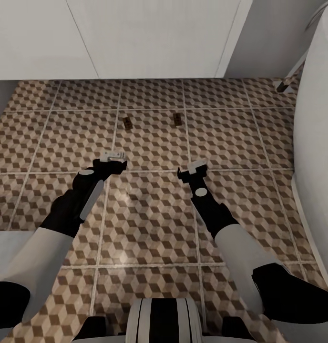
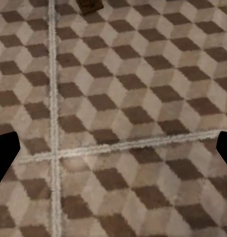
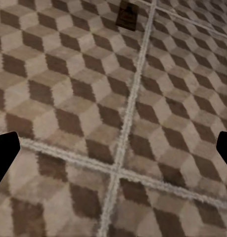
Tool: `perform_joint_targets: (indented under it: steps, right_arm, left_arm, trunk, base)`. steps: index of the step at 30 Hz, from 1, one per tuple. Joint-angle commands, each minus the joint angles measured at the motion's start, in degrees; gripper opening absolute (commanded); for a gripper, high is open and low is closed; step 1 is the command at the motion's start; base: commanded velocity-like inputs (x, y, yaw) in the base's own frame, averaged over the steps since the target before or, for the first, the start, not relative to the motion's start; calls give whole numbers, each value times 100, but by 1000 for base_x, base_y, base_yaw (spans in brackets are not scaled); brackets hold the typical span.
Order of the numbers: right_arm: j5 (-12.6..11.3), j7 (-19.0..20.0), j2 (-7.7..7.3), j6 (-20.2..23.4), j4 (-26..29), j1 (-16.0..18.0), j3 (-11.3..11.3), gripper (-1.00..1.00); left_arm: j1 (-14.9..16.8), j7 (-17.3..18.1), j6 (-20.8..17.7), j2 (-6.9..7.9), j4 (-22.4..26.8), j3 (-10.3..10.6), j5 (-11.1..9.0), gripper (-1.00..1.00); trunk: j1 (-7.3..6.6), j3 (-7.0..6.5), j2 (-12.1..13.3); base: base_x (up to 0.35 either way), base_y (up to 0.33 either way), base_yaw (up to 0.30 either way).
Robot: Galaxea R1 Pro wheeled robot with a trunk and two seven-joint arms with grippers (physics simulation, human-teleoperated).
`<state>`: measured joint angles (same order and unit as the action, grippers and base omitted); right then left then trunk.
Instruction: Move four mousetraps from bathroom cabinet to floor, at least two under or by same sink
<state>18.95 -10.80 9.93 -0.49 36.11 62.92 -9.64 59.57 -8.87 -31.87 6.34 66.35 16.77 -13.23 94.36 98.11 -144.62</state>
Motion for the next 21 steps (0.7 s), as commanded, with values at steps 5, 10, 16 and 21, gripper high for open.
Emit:
perform_joint_targets:
  steps: [5,10,16,21]
  right_arm:
    - [40,-36,-4,-4,-7,2,-10,100]
    - [39,-36,-7,-4,-7,1,-6,100]
    - [41,-36,-21,0,-12,-5,-4,100]
    - [42,-36,-31,4,-15,-13,-3,100]
  left_arm:
    - [2,-53,-20,8,-16,19,-65,100]
    - [2,-53,-21,8,-32,19,-66,100]
    - [-12,-53,-21,8,-77,19,-66,100]
    - [-103,-53,-15,8,-153,19,-66,100]
  trunk:
    - [-13,-108,6]
    - [-26,-220,12]
    - [-42,-381,20]
    - [-54,-532,27]
  base:
    - [0,0,0]
    - [0,0,0]
    - [0,0,0]
    - [0,0,0]
